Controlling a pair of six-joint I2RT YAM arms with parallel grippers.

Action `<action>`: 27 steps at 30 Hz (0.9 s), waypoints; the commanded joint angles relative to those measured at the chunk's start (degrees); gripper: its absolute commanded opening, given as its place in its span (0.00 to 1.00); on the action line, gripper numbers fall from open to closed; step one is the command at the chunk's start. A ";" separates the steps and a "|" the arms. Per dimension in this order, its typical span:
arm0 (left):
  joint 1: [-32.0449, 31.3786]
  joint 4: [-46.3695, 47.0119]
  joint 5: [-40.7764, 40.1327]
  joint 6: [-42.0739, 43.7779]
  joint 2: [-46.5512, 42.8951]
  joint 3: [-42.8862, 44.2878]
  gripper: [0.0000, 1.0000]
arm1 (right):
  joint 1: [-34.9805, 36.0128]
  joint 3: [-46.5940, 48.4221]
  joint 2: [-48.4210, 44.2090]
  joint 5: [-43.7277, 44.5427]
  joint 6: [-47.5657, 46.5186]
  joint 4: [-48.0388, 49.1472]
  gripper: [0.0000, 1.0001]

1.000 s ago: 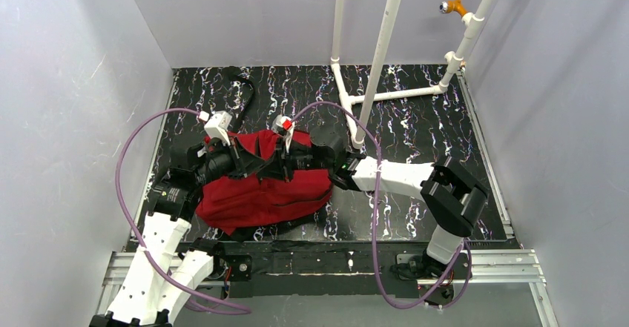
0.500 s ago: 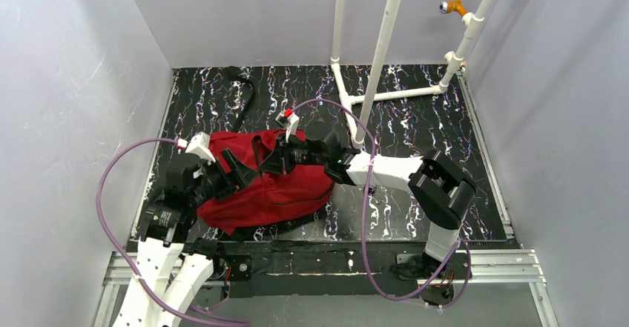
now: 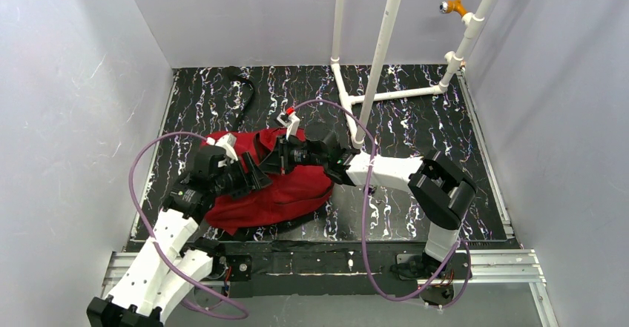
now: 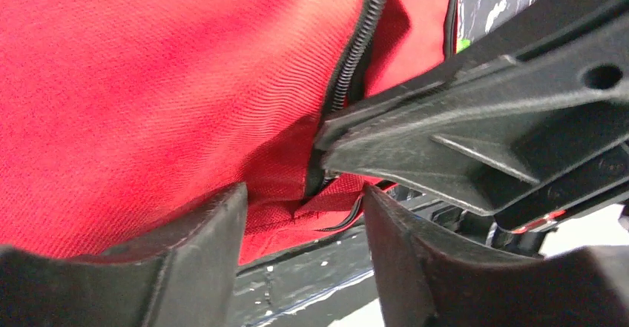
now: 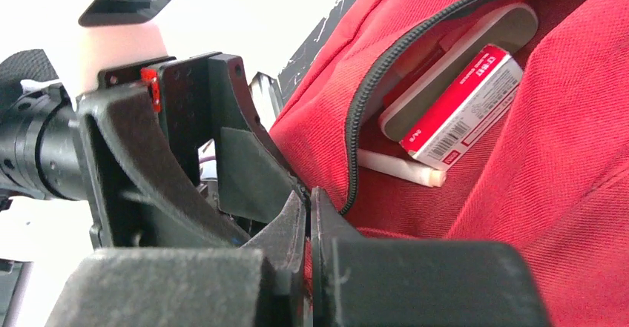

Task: Pack the student bag
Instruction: Zip the student bag at the center of the board.

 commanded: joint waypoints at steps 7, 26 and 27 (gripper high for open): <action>-7.98 3.75 -7.05 -1.93 2.45 -4.53 0.09 | 0.75 3.74 -2.88 1.78 -0.05 2.49 0.01; -8.14 -3.35 -7.32 -3.67 -3.04 -9.38 0.00 | -6.75 25.25 6.47 6.71 -5.82 -8.32 0.01; -8.31 -3.34 -7.47 -3.81 -3.11 -9.49 0.00 | -7.07 26.30 7.56 6.35 -5.74 -7.83 0.01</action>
